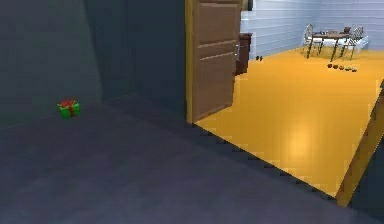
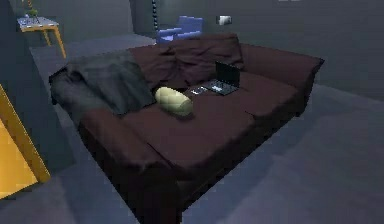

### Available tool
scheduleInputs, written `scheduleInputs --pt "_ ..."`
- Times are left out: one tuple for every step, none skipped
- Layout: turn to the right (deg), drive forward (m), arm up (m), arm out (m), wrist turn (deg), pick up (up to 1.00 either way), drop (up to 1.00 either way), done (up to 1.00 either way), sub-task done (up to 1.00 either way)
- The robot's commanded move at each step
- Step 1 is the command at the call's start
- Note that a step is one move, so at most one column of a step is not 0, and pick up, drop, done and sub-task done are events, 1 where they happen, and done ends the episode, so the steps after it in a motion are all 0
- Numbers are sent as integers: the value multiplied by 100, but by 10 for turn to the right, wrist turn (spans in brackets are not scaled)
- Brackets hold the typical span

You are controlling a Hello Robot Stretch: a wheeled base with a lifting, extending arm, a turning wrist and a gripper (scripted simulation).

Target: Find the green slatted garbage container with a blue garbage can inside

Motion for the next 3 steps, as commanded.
scheduleInputs --pt "0 45 0 0 0 0 0 0 0" --pt "300 0 0 0 0 0 0 0 0" --pt "0 100 0 0 0 0 0 0 0"
